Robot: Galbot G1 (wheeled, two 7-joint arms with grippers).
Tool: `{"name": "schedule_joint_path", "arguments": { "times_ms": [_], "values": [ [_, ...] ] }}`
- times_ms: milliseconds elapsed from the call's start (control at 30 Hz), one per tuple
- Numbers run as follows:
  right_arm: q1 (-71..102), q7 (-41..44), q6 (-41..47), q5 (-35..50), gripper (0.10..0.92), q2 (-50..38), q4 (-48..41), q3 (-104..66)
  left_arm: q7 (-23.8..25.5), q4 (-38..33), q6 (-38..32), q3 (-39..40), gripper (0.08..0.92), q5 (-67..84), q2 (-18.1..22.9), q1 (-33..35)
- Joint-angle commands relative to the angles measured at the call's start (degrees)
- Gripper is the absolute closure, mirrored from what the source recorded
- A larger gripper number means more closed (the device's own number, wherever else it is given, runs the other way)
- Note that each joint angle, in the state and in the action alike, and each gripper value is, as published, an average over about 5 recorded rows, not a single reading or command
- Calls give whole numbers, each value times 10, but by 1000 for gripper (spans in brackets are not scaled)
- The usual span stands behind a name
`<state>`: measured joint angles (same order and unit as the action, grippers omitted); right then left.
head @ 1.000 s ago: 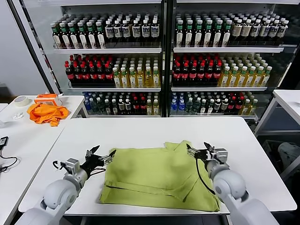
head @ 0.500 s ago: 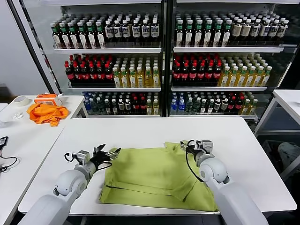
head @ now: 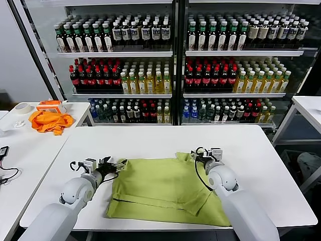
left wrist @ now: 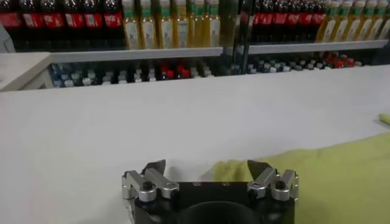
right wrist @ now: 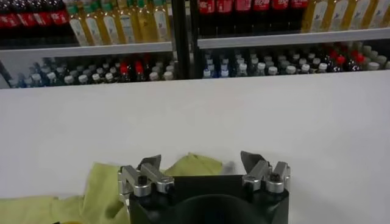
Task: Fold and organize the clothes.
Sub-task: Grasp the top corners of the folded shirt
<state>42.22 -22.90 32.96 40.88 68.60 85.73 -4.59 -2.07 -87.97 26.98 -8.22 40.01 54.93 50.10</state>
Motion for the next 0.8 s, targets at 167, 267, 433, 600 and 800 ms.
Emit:
{"name": "schedule_joint_path", "arguments": {
  "times_ms": [167,267,433,600,800],
  "values": [
    [-6,-6,2,7,405,4,-11,4,-2,12,10,3,351,11,4,-2],
    [-6,-4,2,10,492,4,-11,3,-1,10,10,3,437,14,4,0],
    [-7,1,1,9,639,7,-13,4,-1,9,9,3,585,17,6,2],
    [-5,8,0,7,778,4,-12,5,-3,15,5,2,723,14,13,0],
    [-3,28,-30,10,912,-3,3,1,5,19,-18,2,879,13,15,-2]
  ]
}}
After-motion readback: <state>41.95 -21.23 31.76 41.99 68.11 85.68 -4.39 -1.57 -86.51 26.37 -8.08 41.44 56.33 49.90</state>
